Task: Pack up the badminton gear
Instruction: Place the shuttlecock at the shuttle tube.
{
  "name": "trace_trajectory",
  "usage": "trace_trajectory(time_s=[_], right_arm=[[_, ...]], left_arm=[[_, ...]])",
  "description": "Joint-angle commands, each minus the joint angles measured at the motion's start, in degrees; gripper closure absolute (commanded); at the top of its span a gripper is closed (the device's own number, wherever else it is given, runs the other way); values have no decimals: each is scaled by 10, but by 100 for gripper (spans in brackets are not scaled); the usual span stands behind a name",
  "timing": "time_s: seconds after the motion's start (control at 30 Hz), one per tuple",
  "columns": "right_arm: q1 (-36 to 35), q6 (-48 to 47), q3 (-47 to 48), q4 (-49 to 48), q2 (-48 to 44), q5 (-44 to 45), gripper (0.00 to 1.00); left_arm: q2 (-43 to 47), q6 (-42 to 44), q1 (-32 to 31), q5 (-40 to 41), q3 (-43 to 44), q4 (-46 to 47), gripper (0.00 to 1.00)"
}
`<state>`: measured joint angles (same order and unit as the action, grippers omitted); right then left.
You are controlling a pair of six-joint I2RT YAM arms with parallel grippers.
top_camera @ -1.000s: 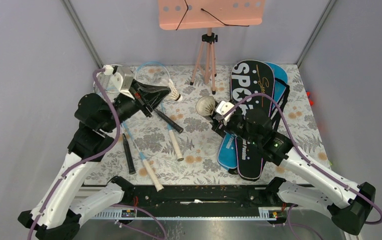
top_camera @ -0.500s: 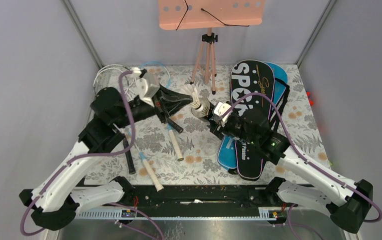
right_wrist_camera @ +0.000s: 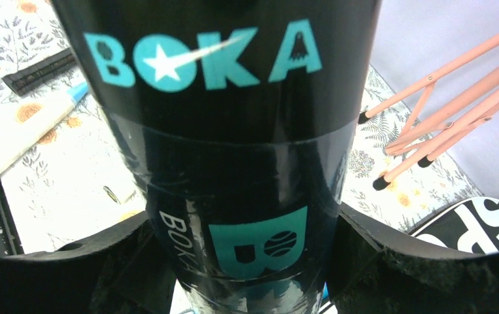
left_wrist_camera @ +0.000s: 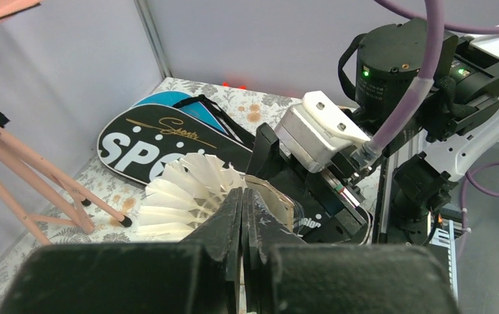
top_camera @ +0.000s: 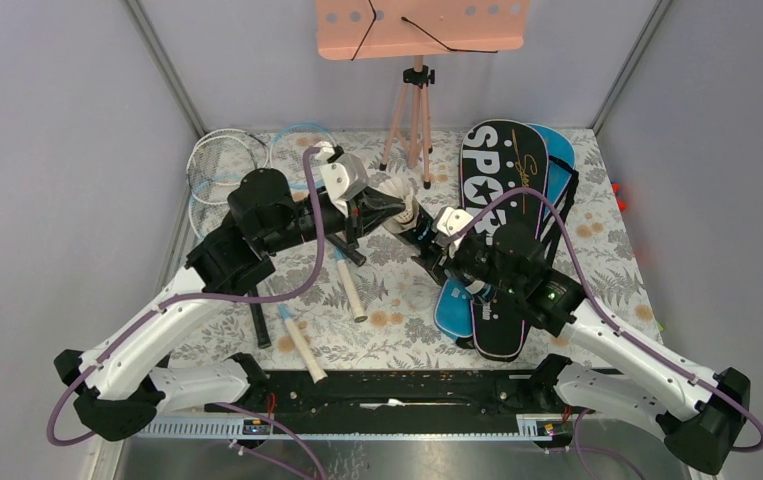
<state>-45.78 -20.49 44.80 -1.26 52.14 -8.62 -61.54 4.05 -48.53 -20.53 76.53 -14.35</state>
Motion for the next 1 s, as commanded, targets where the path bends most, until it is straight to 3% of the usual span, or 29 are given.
trace_trajectory(time_s=[0.0,0.27,0.53,0.63,0.77,0.97], right_arm=[[1,38,-8,-66,-20,-23,55],[1,61,-14,-79,-28,-15,56],[1,89,-65,-169,-54,-70,58],[1,94,-74,-186,-54,-81,58],[1,91,-71,-180,-49,-72,58],[1,84,-68,-168,-41,-71,58]], left_arm=[[-18,18,-7,3,21,-10,100],[-35,0,-12,-26,26,-33,97],[-34,-69,-12,-112,22,-29,74],[-25,-80,-13,-106,26,-22,70],[-11,-86,-12,-97,25,-18,56],[10,-98,-13,-79,30,-4,46]])
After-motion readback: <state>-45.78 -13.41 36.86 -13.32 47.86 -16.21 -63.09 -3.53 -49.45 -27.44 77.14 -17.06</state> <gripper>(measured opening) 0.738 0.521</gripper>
